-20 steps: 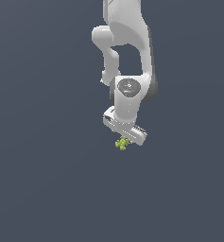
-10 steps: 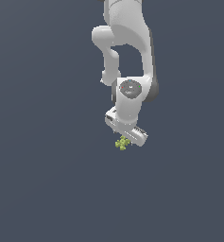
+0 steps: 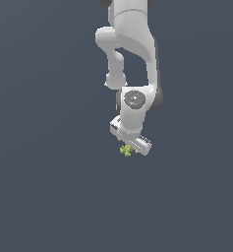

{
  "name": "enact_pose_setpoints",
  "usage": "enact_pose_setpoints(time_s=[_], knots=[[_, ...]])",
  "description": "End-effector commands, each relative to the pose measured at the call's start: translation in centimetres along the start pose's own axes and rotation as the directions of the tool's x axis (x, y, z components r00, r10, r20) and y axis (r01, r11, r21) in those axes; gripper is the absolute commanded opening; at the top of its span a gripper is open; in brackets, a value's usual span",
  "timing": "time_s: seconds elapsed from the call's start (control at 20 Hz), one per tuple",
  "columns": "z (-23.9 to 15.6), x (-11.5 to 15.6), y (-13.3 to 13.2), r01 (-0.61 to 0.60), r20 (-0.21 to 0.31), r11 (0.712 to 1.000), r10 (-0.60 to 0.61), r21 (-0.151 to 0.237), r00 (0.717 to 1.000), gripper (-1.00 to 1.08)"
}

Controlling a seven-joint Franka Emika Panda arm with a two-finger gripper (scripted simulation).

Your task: Pick up the object and move it to a goal position.

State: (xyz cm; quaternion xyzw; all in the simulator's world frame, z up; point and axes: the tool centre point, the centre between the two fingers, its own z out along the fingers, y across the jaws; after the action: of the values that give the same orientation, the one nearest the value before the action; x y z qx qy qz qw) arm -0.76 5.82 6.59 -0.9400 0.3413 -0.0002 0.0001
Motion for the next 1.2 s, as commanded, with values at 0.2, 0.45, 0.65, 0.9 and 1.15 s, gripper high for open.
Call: enact_pose_setpoints(time_s=[0.2, 0.45, 0.65, 0.9, 1.15], knots=[[2.3, 0.0, 0.0, -0.002, 0.000, 1.000, 0.002, 0.000, 1.000, 1.00], [2.4, 0.0, 0.0, -0.002, 0.000, 1.000, 0.002, 0.000, 1.000, -1.00], [2.4, 0.0, 0.0, -0.002, 0.000, 1.000, 0.002, 0.000, 1.000, -1.00], [2.3, 0.0, 0.0, -0.002, 0.000, 1.000, 0.002, 0.000, 1.000, -1.00], [1.4, 0.4, 0.5, -0.002, 0.000, 1.000, 0.002, 0.000, 1.000, -1.00]])
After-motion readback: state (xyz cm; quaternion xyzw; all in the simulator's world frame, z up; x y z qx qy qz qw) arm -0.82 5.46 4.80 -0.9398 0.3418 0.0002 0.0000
